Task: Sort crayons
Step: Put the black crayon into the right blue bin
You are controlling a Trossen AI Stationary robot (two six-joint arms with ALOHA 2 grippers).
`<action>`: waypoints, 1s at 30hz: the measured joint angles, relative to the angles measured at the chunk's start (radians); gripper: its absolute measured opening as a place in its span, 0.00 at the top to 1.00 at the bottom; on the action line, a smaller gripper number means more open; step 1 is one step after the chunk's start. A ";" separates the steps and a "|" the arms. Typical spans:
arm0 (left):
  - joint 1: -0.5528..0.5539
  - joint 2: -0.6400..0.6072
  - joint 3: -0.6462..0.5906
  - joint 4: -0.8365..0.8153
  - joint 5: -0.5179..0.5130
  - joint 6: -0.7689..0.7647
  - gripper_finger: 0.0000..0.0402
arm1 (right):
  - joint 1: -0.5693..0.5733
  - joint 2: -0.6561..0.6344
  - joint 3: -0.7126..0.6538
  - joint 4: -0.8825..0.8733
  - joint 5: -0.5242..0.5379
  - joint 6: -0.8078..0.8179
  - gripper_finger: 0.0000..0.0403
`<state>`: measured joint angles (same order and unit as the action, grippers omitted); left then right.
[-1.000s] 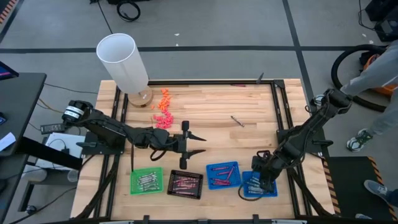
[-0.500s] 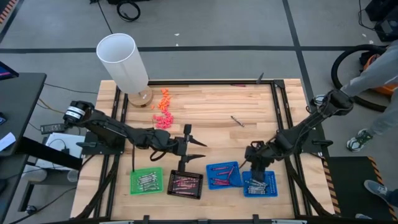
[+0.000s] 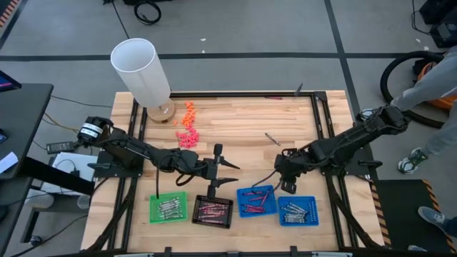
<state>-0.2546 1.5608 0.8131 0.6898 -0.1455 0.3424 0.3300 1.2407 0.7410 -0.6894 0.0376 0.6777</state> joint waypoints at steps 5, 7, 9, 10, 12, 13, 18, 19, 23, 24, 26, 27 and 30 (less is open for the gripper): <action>0.000 0.000 0.000 0.000 0.000 0.001 0.52 | -0.071 0.000 0.000 -0.001 0.074 -0.100 0.66; 0.000 0.000 0.000 0.000 -0.001 0.002 0.52 | -0.096 0.000 0.000 -0.001 0.105 -0.138 0.66; 0.000 0.000 0.000 -0.005 -0.002 0.005 0.52 | -0.120 0.000 0.000 -0.001 0.141 -0.173 0.66; 0.000 0.000 0.000 -0.014 -0.003 0.013 0.52 | -0.131 0.000 0.000 -0.001 0.155 -0.189 0.66; 0.000 0.000 0.000 -0.050 -0.023 0.030 0.52 | -0.153 0.000 -0.001 0.000 0.179 -0.218 0.66; 0.001 0.000 0.000 -0.071 -0.039 0.042 0.52 | -0.166 0.000 -0.004 0.006 0.187 -0.231 0.66; 0.019 0.000 0.000 -0.144 -0.122 0.065 0.52 | -0.232 0.000 -0.063 0.067 0.194 -0.284 0.66; 0.026 0.000 0.000 -0.156 -0.124 0.063 0.52 | -0.245 0.000 -0.079 0.087 0.198 -0.294 0.66; 0.056 0.000 0.000 -0.191 -0.124 0.031 0.52 | -0.300 0.000 -0.139 0.168 0.230 -0.344 0.66; 0.063 0.000 0.000 -0.201 -0.124 0.022 0.52 | -0.314 0.000 -0.153 0.185 0.243 -0.357 0.66; 0.075 0.000 0.000 -0.215 -0.124 0.011 0.52 | -0.340 0.000 -0.178 0.220 0.271 -0.381 0.66; 0.081 0.000 0.000 -0.220 -0.124 0.005 0.52 | -0.353 0.000 -0.191 0.248 0.281 -0.395 0.66; 0.091 0.000 0.000 -0.225 -0.124 -0.011 0.52 | -0.396 0.000 -0.227 0.319 0.297 -0.424 0.66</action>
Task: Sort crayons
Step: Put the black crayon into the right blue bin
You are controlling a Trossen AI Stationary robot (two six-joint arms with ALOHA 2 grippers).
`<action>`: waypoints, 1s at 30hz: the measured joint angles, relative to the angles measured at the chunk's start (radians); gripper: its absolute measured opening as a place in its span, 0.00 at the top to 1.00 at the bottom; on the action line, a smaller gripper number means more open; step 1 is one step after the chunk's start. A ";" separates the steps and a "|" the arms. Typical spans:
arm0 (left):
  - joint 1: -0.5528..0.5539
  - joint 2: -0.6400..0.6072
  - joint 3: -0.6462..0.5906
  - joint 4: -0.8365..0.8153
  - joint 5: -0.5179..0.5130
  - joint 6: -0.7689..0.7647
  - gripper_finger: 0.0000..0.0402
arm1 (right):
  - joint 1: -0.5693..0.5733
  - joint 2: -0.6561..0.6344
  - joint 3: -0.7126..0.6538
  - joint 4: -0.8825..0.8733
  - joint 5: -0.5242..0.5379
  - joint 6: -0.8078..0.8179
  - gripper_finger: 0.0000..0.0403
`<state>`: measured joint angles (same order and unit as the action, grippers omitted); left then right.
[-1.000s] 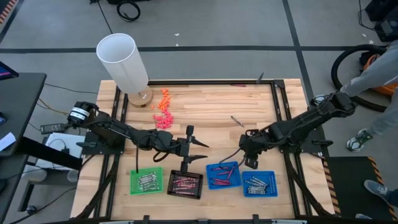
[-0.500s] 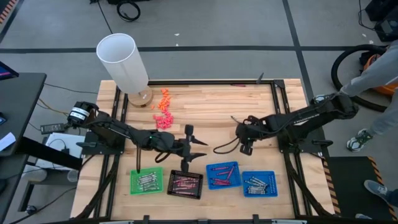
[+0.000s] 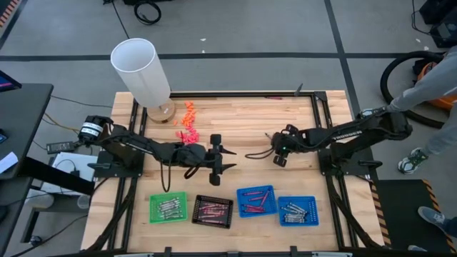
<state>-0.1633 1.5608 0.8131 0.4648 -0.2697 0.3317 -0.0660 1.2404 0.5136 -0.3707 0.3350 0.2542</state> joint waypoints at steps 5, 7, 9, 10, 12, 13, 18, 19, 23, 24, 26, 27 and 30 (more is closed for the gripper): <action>0.004 0.000 0.000 0.002 0.001 -0.006 0.52 | -0.071 0.000 -0.024 0.076 0.009 -0.029 0.66; 0.004 0.000 0.000 0.002 0.002 -0.007 0.52 | -0.097 0.000 -0.024 0.101 0.006 -0.042 0.66; 0.004 0.000 0.000 0.002 0.002 -0.007 0.52 | -0.122 0.000 -0.024 0.122 -0.009 -0.054 0.66; 0.004 0.000 0.000 0.002 0.003 -0.007 0.52 | -0.134 0.000 -0.024 0.131 -0.018 -0.062 0.66; 0.004 0.000 0.000 0.002 0.004 -0.007 0.52 | -0.155 0.003 -0.024 0.152 -0.037 -0.077 0.66; 0.004 0.000 0.000 0.002 0.004 -0.007 0.52 | -0.165 0.007 -0.024 0.160 -0.046 -0.083 0.66; 0.004 0.000 0.000 0.002 0.005 -0.007 0.52 | -0.202 0.054 -0.024 0.188 -0.075 -0.119 0.66; 0.004 0.000 0.000 0.002 0.005 -0.007 0.52 | -0.205 0.064 -0.024 0.189 -0.075 -0.123 0.66; 0.004 0.000 0.000 0.002 0.005 -0.008 0.52 | -0.213 0.103 -0.024 0.203 -0.093 -0.127 0.66; 0.004 0.000 0.000 0.001 0.005 -0.007 0.52 | -0.213 0.113 -0.024 0.206 -0.099 -0.126 0.66; 0.004 0.000 0.000 0.000 0.005 -0.007 0.52 | -0.213 0.132 -0.024 0.208 -0.108 -0.124 0.66; 0.004 0.000 0.000 0.000 0.005 -0.007 0.52 | -0.213 0.143 -0.024 0.207 -0.109 -0.124 0.66; 0.004 0.000 0.000 -0.008 0.005 -0.007 0.52 | -0.213 0.164 -0.021 0.213 -0.124 -0.116 0.66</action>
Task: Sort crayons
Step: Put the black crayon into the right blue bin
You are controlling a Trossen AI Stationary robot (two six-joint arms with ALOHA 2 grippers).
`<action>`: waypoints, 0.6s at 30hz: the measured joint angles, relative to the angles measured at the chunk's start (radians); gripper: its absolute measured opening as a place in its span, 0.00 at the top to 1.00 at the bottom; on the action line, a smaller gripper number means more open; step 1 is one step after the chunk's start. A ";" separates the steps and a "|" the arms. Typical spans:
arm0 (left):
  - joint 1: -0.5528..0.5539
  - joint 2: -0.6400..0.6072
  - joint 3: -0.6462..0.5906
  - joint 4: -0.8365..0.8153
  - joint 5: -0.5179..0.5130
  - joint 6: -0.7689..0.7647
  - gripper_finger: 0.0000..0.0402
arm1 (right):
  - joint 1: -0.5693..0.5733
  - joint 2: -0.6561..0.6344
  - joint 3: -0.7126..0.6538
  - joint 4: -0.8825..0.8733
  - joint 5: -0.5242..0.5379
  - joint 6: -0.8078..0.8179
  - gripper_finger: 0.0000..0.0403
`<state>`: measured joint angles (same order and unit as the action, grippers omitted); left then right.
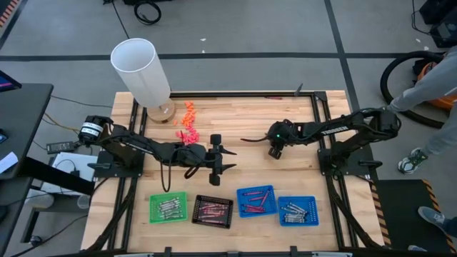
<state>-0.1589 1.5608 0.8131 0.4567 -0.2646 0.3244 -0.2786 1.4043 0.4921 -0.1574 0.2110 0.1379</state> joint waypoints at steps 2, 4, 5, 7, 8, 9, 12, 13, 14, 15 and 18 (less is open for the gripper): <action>0.000 0.000 0.000 -0.004 0.000 0.000 0.52 | 0.000 0.006 0.001 0.000 -0.012 0.012 0.67; 0.000 0.000 0.000 -0.003 0.000 0.000 0.52 | -0.001 0.006 0.002 -0.007 -0.025 0.024 0.69; 0.000 0.000 0.000 -0.003 0.000 0.000 0.52 | -0.001 0.007 0.002 -0.012 -0.028 0.028 0.70; 0.000 0.000 0.000 -0.003 0.000 0.000 0.52 | -0.002 0.007 0.002 -0.019 -0.038 0.045 0.74; 0.000 0.000 0.000 -0.003 0.000 0.000 0.52 | -0.002 0.007 0.002 -0.023 -0.045 0.048 0.76; 0.000 0.000 0.000 -0.003 0.000 0.000 0.52 | -0.002 0.007 0.002 -0.026 -0.052 0.052 0.79; 0.000 0.000 0.000 -0.003 0.000 0.001 0.52 | -0.002 0.008 0.002 -0.035 -0.072 0.055 0.86; 0.000 0.000 0.000 -0.003 0.000 0.001 0.52 | -0.002 0.008 0.002 -0.040 -0.076 0.062 0.89; 0.000 0.000 0.000 -0.003 0.000 0.001 0.52 | -0.002 0.007 0.002 -0.043 -0.082 0.067 0.91; 0.000 0.000 0.000 -0.003 0.000 0.001 0.52 | -0.002 0.007 0.002 -0.046 -0.087 0.070 0.93; 0.000 0.000 0.000 -0.003 0.000 0.001 0.52 | -0.002 0.002 0.003 -0.061 -0.108 0.086 0.95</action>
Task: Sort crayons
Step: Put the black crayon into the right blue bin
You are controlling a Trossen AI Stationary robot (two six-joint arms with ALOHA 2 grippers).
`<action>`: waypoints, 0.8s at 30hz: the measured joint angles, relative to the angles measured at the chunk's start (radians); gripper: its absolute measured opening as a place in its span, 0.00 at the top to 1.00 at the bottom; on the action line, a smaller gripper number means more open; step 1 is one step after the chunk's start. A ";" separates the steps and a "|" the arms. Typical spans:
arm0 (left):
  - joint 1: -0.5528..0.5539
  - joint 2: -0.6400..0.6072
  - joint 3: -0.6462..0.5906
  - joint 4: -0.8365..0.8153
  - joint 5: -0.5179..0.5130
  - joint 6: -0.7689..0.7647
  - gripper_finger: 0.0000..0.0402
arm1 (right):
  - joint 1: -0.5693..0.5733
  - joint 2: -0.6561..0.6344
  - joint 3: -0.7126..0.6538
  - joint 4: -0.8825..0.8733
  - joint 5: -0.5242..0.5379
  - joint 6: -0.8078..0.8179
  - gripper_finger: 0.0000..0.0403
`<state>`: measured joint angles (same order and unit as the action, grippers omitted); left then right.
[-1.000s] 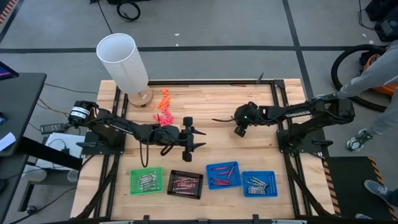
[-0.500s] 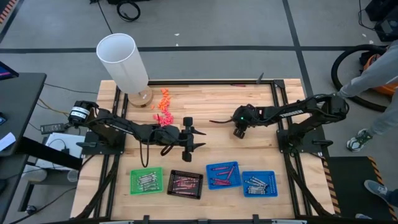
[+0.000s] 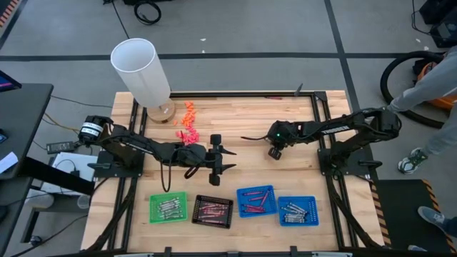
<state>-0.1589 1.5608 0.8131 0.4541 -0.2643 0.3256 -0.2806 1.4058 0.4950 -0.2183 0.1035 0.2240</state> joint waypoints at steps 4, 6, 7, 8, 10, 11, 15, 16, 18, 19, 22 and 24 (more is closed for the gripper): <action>0.000 0.000 0.000 0.000 0.000 0.000 0.52 | 0.003 -0.043 -0.003 -0.046 -0.038 0.027 0.91; 0.000 0.000 0.000 0.000 0.000 0.001 0.52 | 0.003 -0.080 -0.008 -0.084 -0.057 0.044 0.90; 0.000 0.000 0.000 0.000 0.000 0.002 0.52 | 0.004 -0.100 -0.010 -0.105 -0.065 0.051 0.90; 0.000 0.000 0.000 0.000 0.000 0.002 0.52 | 0.004 -0.120 -0.010 -0.117 -0.072 0.058 0.90; 0.000 0.000 0.000 0.001 0.000 0.002 0.52 | 0.006 -0.164 -0.008 -0.135 -0.079 0.074 0.90; 0.000 0.000 0.000 0.001 0.000 0.002 0.52 | 0.009 -0.181 -0.008 -0.153 -0.085 0.086 0.90; 0.000 0.000 0.000 0.002 0.000 0.001 0.52 | 0.040 -0.245 -0.008 -0.195 -0.109 0.135 0.90; 0.000 0.000 0.000 0.002 0.000 0.000 0.52 | 0.051 -0.257 -0.008 -0.203 -0.113 0.147 0.90; 0.000 0.000 0.000 0.002 0.000 0.000 0.52 | 0.074 -0.279 -0.008 -0.210 -0.118 0.174 0.90; 0.000 0.000 0.000 0.002 0.000 0.000 0.52 | 0.086 -0.288 -0.008 -0.205 -0.124 0.187 0.90; 0.000 0.000 0.000 0.002 0.000 -0.001 0.52 | 0.121 -0.307 -0.007 -0.206 -0.145 0.228 0.90; 0.000 0.000 0.000 0.002 0.000 -0.001 0.52 | 0.146 -0.316 -0.007 -0.205 -0.165 0.257 0.90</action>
<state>-0.1589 1.5608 0.8131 0.4564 -0.2642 0.3248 -0.1351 1.0895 0.4881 -0.4229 -0.0616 0.4815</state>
